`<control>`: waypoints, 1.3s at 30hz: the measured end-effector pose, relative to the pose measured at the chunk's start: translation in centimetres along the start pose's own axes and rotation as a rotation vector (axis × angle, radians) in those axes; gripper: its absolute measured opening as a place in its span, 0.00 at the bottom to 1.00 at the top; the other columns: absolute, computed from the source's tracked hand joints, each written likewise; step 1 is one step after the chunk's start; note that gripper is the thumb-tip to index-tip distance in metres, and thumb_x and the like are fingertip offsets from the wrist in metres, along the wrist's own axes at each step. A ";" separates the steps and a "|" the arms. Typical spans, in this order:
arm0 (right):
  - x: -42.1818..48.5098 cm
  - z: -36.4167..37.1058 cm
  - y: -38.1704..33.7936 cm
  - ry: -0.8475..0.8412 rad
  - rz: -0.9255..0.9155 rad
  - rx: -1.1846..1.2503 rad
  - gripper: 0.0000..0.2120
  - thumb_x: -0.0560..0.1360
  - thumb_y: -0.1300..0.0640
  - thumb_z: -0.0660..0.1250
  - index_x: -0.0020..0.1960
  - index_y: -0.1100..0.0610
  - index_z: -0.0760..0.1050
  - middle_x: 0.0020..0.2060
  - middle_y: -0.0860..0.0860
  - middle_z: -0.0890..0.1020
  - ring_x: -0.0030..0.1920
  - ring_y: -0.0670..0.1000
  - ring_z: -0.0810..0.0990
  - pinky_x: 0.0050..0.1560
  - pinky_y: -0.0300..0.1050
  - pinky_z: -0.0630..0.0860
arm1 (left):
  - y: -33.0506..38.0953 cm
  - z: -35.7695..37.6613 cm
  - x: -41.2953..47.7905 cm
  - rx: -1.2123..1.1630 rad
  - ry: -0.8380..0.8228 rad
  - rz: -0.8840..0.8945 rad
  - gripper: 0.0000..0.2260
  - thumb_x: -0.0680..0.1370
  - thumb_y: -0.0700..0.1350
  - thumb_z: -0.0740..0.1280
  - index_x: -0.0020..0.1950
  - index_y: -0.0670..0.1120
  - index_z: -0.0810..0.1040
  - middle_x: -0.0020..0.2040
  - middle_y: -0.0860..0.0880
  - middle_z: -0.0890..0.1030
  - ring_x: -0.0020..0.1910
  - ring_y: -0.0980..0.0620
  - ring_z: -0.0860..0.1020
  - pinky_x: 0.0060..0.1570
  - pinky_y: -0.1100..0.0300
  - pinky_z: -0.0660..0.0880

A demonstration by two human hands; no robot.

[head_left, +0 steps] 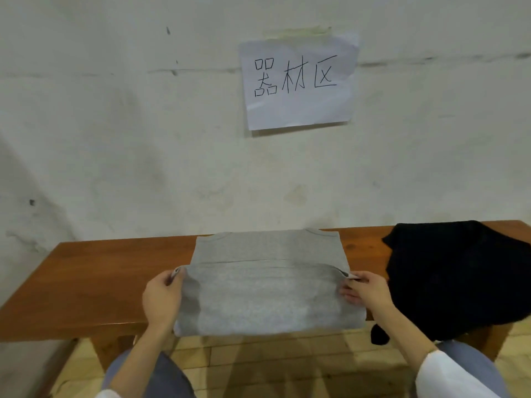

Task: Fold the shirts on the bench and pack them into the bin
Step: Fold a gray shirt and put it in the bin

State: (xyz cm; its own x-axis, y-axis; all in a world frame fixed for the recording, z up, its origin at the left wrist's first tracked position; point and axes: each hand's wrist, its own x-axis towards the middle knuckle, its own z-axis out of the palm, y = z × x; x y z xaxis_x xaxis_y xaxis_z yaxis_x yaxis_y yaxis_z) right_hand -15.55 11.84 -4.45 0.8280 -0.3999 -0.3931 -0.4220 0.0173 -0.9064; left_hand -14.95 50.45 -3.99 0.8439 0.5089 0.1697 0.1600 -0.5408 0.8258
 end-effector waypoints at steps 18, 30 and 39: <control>8.2 3.3 -3.3 0.373 -0.576 -0.530 0.06 0.79 0.54 0.63 0.43 0.52 0.74 0.38 0.49 0.77 0.39 0.54 0.76 0.34 0.42 0.66 | 2.9 4.9 10.6 0.389 0.006 0.136 0.14 0.80 0.51 0.60 0.42 0.44 0.76 0.36 0.42 0.79 0.40 0.38 0.79 0.34 0.52 0.73; 5.1 6.4 2.3 -0.112 -0.638 -1.225 0.48 0.65 0.28 0.21 0.78 0.53 0.41 0.77 0.49 0.42 0.76 0.47 0.37 0.74 0.47 0.35 | -0.5 10.5 5.4 0.671 -0.680 0.373 0.28 0.81 0.61 0.47 0.78 0.53 0.45 0.78 0.49 0.40 0.77 0.48 0.38 0.72 0.48 0.35; 6.0 4.1 0.5 -0.198 -0.616 -1.334 0.52 0.61 0.26 0.19 0.78 0.53 0.39 0.77 0.50 0.41 0.75 0.47 0.36 0.74 0.49 0.36 | -1.5 3.2 3.2 0.438 -0.295 0.106 0.07 0.77 0.40 0.63 0.53 0.46 0.77 0.52 0.46 0.76 0.49 0.46 0.75 0.51 0.48 0.74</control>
State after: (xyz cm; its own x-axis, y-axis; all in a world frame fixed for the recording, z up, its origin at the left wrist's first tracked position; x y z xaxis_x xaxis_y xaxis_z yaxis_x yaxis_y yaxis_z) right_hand -9.32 13.26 -7.92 0.9876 0.0987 -0.1222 0.0771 -0.9824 -0.1699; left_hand -10.82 50.76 -6.41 0.9650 0.2606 0.0294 0.2116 -0.8400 0.4997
